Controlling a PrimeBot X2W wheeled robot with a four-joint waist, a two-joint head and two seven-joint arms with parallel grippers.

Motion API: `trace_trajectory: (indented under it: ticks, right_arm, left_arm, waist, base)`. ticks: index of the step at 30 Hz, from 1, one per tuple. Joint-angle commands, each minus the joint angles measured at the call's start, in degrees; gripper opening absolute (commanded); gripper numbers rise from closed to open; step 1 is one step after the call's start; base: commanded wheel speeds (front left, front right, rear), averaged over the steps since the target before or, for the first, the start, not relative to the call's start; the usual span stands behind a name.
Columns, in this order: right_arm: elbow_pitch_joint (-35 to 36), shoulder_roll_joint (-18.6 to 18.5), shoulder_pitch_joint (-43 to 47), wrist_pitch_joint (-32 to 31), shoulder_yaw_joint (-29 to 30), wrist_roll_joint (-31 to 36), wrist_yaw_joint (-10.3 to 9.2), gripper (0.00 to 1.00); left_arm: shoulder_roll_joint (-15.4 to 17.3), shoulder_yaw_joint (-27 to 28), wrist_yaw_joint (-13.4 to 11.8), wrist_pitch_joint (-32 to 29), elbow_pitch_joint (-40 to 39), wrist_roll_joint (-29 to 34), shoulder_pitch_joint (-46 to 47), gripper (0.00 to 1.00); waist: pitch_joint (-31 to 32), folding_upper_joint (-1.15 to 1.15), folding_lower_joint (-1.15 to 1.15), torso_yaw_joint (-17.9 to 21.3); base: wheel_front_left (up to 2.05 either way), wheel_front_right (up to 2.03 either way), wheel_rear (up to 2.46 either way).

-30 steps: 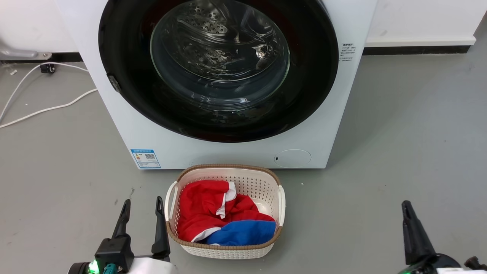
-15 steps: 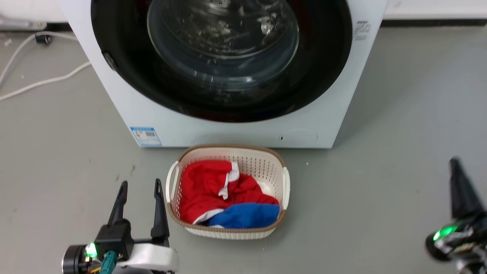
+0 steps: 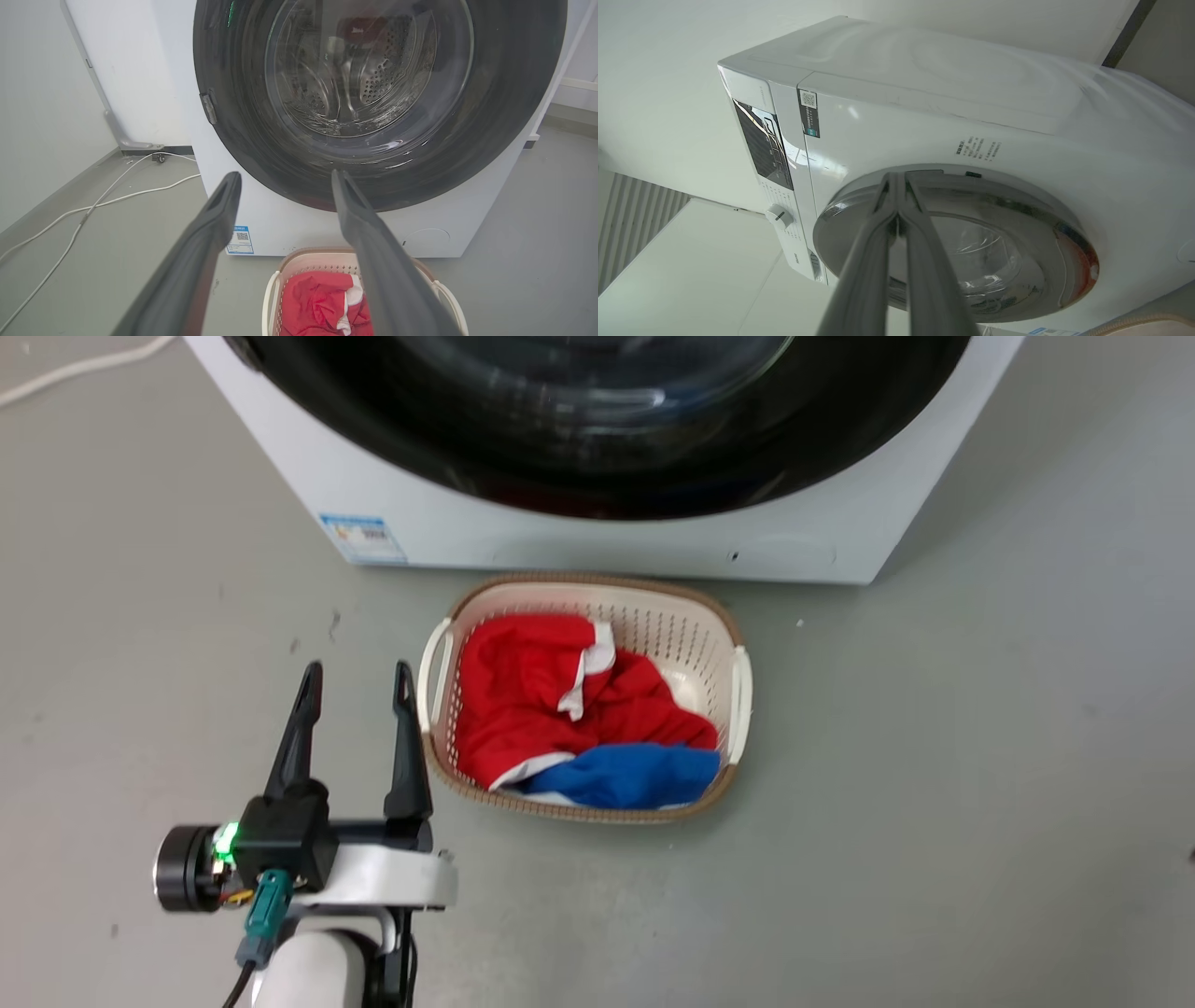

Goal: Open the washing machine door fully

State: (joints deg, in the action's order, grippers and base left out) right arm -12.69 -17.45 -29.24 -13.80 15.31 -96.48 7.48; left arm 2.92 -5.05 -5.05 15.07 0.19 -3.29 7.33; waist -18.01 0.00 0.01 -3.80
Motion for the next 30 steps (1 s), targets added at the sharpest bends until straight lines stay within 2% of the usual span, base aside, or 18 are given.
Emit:
trace_trajectory:
  ticks: [1, 7, 17, 30]
  right_arm:
    - [-1.56, -1.64, -3.75, -1.07, -0.75, 0.97, 0.02, 0.00]
    - [-7.97, -5.86, -16.13, -4.48, -3.77, 2.71, 0.02, 0.00]
    - [-15.73, -10.63, -31.53, -9.79, -12.26, 10.17, 0.02, 0.00]
    - [-21.69, -12.60, -41.53, -14.93, -18.59, 18.54, 0.02, 0.00]
  left_arm:
    - [-0.02, -0.37, -0.03, 0.16, -0.39, -0.39, 1.44, 1.00]
    - [-0.03, -1.66, -0.65, 0.16, -0.79, -1.33, 3.92, 1.00]
    - [-0.03, -4.04, -1.74, 0.16, -0.93, -3.10, 6.34, 1.00]
    - [-0.03, -5.42, -2.66, 0.16, -1.11, -4.42, 7.35, 1.00]
  waist:
    - [-3.23, 0.00, -0.01, -1.64]
    - [-7.16, 0.00, -0.01, -3.25]
    - [-11.83, 0.00, -0.01, -6.53]
    - [-14.91, 0.00, -0.01, -8.95]
  base:
    - [0.00, 0.00, 0.00]
    - [0.00, 0.00, 0.00]
    - [0.00, 0.00, 0.00]
    - [0.00, 0.00, 0.00]
